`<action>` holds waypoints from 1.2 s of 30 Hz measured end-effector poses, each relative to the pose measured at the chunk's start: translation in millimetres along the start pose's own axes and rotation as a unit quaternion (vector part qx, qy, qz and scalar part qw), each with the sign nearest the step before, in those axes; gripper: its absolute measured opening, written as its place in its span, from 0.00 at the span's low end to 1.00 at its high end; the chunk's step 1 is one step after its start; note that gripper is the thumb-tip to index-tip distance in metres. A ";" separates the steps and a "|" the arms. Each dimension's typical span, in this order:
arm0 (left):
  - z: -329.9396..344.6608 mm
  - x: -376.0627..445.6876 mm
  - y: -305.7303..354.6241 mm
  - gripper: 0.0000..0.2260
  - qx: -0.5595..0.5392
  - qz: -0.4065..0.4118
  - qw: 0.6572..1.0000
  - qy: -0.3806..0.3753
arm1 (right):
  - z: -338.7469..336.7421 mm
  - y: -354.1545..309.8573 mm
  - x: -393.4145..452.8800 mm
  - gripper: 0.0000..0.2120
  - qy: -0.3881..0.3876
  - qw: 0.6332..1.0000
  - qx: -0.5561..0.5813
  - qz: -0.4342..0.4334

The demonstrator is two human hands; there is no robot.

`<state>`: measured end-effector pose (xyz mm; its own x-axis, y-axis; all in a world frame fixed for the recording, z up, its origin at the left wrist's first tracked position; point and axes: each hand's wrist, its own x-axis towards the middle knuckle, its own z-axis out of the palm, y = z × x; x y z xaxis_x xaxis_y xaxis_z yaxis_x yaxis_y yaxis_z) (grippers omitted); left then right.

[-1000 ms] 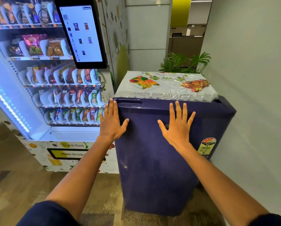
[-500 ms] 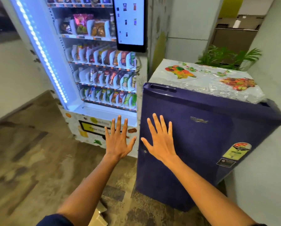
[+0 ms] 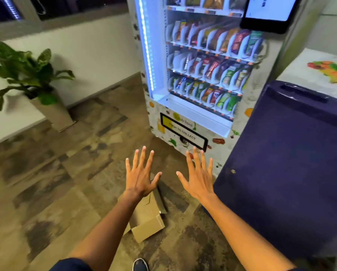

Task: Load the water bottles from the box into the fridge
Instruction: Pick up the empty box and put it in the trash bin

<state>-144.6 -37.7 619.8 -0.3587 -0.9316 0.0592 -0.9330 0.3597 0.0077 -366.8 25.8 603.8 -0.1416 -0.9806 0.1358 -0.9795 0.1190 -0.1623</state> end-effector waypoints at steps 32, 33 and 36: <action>289.3 -17.1 -236.5 0.40 -0.063 -0.085 0.947 -0.303 | 317.1 -182.5 63.9 0.39 -0.235 0.969 0.028 0.071; 314.9 -17.4 -236.2 0.40 -0.066 -0.091 0.942 -0.315 | 343.2 -177.9 66.7 0.39 -0.245 0.967 0.027 0.071; 383.5 -18.1 -236.0 0.40 -0.071 -0.111 0.935 -0.328 | 420.3 -165.6 69.9 0.39 -0.275 0.959 0.020 0.068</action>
<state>71.1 -125.9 234.1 -0.1392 -0.7987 -0.5854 -0.9903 0.1126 0.0818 -154.4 -128.0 229.4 -0.1603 -0.8915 -0.4237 -0.9497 0.2563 -0.1799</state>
